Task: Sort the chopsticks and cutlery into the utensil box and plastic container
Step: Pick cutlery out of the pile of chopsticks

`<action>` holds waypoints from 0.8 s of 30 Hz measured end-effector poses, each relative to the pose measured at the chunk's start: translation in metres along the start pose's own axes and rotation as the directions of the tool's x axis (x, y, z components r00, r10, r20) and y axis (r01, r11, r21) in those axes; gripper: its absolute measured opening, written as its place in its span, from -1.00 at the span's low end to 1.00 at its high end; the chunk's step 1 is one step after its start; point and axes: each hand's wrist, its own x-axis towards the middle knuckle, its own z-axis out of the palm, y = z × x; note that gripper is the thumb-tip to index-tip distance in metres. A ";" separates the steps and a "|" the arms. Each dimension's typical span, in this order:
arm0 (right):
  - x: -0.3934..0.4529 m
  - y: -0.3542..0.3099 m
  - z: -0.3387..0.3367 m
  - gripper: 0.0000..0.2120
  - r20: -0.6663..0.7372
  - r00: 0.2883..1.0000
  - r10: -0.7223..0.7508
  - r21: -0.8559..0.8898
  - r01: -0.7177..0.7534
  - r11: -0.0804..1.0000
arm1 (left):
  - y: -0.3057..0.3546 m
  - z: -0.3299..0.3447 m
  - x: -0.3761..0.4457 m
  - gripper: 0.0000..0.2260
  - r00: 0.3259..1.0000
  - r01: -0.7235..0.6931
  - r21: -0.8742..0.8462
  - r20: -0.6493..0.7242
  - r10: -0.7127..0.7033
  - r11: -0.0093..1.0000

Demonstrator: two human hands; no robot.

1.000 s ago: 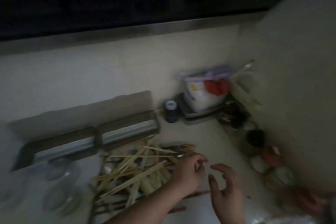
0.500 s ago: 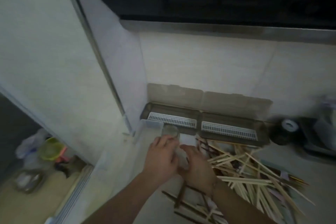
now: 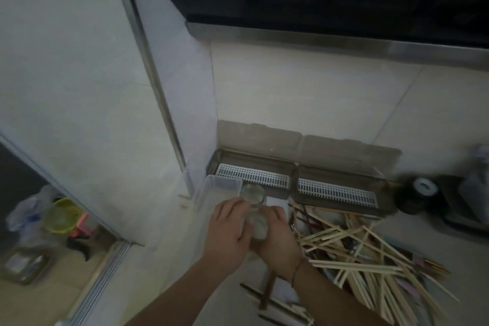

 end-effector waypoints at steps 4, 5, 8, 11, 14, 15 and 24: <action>-0.020 0.017 -0.046 -0.33 -0.157 0.983 0.098 0.051 -0.092 0.995 | 0.041 0.025 0.010 -0.62 0.998 -0.037 -0.169 0.042 0.045 0.985; -0.026 0.024 -0.059 -0.42 -0.205 0.971 0.121 0.042 -0.114 0.993 | 0.053 0.035 0.009 -0.60 0.994 -0.044 -0.214 0.093 0.065 0.976; -0.049 0.051 -0.101 -0.57 -0.358 0.926 0.121 0.031 -0.118 0.993 | 0.095 0.070 -0.001 -0.55 0.967 -0.061 -0.373 0.206 0.147 0.926; -0.078 0.078 -0.141 -0.55 -0.449 0.883 0.138 0.025 -0.142 0.990 | 0.134 0.112 -0.008 -0.49 0.938 0.005 -0.470 0.309 0.159 0.882; -0.109 0.112 -0.179 -0.39 -0.542 0.804 0.246 0.053 -0.260 0.964 | 0.177 0.154 -0.006 -0.40 0.847 0.200 -0.521 0.518 0.122 0.830; -0.120 0.124 -0.191 -0.34 -0.548 0.766 0.336 0.101 -0.339 0.935 | 0.193 0.166 -0.004 -0.44 0.792 0.272 -0.523 0.599 0.121 0.808; -0.177 0.235 -0.266 -0.29 -0.614 0.463 0.639 0.290 -0.621 0.728 | 0.320 0.251 0.015 -0.01 0.494 0.552 -0.427 0.859 0.132 0.716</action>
